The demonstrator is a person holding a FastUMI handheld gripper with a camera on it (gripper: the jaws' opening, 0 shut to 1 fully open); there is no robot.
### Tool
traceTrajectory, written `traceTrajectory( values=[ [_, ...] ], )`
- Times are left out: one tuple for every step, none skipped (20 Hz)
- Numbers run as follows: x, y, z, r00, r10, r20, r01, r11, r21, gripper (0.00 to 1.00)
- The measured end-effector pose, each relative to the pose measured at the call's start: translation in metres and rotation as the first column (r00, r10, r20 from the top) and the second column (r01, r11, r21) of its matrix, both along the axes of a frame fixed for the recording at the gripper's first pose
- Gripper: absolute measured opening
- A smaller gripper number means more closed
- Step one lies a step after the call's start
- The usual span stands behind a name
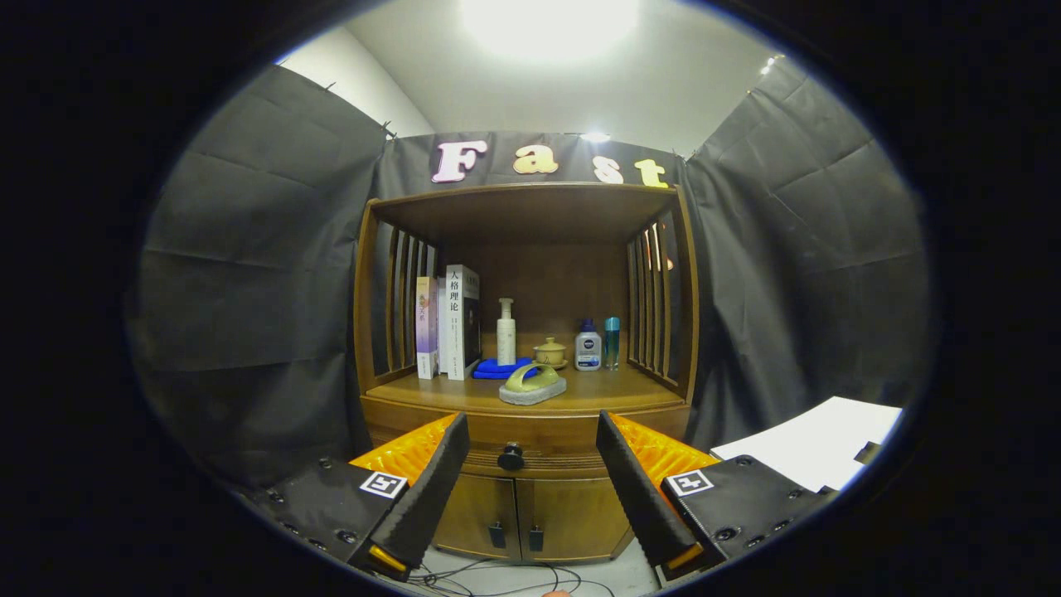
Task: Pull open the drawer, take out the items inside it, and place them on the countertop above the cabinet.
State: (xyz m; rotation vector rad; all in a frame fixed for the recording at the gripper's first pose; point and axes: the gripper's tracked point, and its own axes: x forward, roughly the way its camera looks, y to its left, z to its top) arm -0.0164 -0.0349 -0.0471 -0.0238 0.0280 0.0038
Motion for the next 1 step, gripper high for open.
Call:
traceTrajectory(
  values=[
    [0.0002, 0.0003, -0.0008, 1.000, 0.001, -0.003, -0.001, 1.000, 0.000, 0.98]
  ],
)
